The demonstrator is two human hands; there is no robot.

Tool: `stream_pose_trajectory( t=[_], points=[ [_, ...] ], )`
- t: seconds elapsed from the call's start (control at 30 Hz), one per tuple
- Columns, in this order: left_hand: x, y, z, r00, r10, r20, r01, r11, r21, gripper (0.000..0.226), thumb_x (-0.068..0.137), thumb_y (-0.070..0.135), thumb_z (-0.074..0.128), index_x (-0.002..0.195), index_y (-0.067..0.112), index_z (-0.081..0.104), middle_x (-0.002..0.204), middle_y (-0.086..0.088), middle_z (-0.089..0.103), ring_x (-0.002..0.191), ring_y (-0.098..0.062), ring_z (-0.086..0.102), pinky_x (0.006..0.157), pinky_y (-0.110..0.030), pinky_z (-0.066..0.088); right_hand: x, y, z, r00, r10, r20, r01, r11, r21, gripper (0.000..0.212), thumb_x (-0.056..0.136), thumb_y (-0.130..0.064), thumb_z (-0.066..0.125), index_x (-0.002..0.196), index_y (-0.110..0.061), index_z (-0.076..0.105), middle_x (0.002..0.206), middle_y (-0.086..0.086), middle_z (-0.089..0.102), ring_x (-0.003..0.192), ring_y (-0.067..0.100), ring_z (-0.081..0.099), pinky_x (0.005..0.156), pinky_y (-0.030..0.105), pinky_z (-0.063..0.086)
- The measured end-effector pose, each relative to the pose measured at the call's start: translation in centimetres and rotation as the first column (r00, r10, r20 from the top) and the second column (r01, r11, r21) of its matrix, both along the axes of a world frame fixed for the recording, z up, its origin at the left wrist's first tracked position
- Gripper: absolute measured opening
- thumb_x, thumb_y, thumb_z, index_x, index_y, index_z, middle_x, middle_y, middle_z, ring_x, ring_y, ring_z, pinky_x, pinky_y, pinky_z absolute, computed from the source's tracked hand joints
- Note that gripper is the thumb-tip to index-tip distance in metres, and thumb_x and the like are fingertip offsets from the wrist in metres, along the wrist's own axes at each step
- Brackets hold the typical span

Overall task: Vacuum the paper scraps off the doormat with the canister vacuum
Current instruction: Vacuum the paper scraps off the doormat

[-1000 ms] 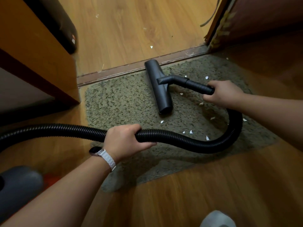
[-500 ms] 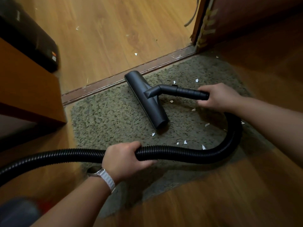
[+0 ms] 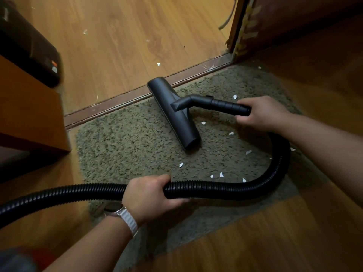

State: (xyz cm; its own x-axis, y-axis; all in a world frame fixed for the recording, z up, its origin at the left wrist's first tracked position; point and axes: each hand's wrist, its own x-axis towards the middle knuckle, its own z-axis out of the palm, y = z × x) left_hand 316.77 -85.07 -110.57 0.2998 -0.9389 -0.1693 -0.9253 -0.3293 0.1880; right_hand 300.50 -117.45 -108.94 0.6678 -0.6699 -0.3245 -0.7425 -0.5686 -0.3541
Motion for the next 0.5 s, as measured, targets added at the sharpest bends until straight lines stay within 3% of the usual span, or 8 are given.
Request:
stream_pose_trajectory(
  t=[0.2,0.33,0.5],
  points=[
    [-0.4,1.1,0.2,1.000,0.002,-0.029,-0.001,0.999,0.033,0.080,0.063,0.099,0.024,0.071,0.026,0.056,0.059,0.012,0.059,0.056,-0.008,0.060,0.052,-0.027,0.049,-0.5,-0.3,-0.2,0.996,-0.088,0.001,0.088,0.996,0.000,0.034,0.086,-0.041,0.069,0.119,-0.036,0.063,0.085,-0.003,0.063,0.075,0.018,0.060,0.069,0.033,0.051],
    [-0.2,1.3,0.1,0.999,0.016,-0.050,-0.013,0.997,0.073,0.083,0.061,0.100,0.026,0.077,0.025,0.057,0.066,0.012,0.061,0.065,-0.009,0.062,0.063,-0.032,0.054,-0.3,0.3,-0.3,0.998,-0.010,-0.061,0.008,0.999,-0.046,0.030,0.085,-0.047,0.068,0.112,-0.035,0.063,0.080,-0.006,0.061,0.073,0.018,0.058,0.064,0.032,0.050],
    [-0.4,1.7,-0.1,1.000,-0.016,-0.024,0.014,0.999,-0.050,0.074,0.066,0.096,0.033,0.066,0.025,0.054,0.054,0.011,0.056,0.051,-0.011,0.059,0.048,-0.030,0.050,0.4,1.4,0.4,0.981,0.178,-0.082,-0.182,0.982,-0.045,0.022,0.086,-0.043,0.067,0.106,-0.036,0.063,0.074,-0.008,0.061,0.066,0.009,0.056,0.053,0.026,0.038]
  ],
)
